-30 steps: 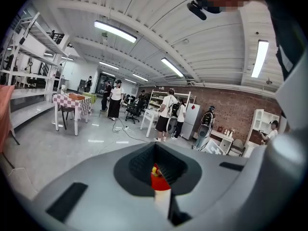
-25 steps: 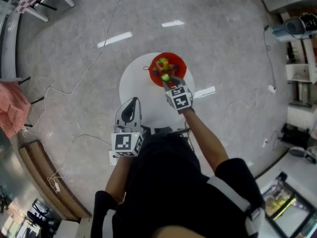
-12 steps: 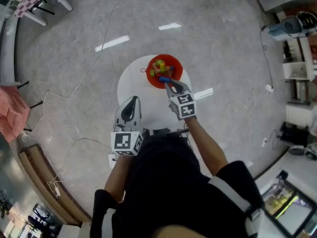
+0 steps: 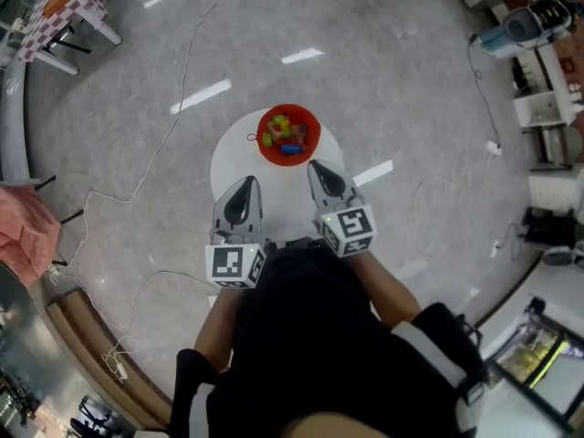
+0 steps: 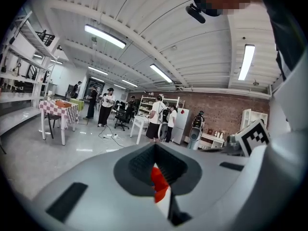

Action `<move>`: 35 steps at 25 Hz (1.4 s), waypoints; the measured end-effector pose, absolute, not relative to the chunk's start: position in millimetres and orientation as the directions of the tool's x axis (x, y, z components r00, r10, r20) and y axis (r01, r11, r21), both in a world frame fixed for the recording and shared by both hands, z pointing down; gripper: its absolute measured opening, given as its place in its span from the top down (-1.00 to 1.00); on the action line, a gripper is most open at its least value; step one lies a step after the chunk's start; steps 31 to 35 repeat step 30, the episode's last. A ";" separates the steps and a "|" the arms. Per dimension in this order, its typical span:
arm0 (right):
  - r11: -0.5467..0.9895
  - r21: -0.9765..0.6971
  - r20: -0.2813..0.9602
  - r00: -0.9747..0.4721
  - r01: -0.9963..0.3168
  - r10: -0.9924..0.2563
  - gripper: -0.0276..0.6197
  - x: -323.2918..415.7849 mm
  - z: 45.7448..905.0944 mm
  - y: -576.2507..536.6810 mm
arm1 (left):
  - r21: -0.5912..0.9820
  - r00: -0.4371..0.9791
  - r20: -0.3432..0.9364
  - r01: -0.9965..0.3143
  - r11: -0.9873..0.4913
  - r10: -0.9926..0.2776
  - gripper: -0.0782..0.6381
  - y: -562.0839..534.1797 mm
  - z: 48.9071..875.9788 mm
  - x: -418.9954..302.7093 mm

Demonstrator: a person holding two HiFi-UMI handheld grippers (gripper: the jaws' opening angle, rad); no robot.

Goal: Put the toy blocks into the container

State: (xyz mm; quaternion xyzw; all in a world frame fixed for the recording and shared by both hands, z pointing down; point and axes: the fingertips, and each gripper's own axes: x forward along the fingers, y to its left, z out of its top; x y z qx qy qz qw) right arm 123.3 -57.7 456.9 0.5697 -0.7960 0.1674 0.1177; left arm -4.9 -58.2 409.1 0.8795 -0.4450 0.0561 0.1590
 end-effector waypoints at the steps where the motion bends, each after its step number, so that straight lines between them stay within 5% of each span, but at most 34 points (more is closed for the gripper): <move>1: 0.293 -0.135 0.365 -0.323 -0.946 -0.873 0.92 122.1 451.6 -52.7 | 0.227 0.601 0.242 -0.799 -0.557 -0.762 0.80 -55.7 408.6 -1.7; 35: 0.330 -0.147 0.364 -0.361 -0.933 -0.859 0.93 108.7 440.1 -16.1 | 0.229 0.634 0.234 -0.773 -0.591 -0.738 0.80 -36.0 410.8 21.2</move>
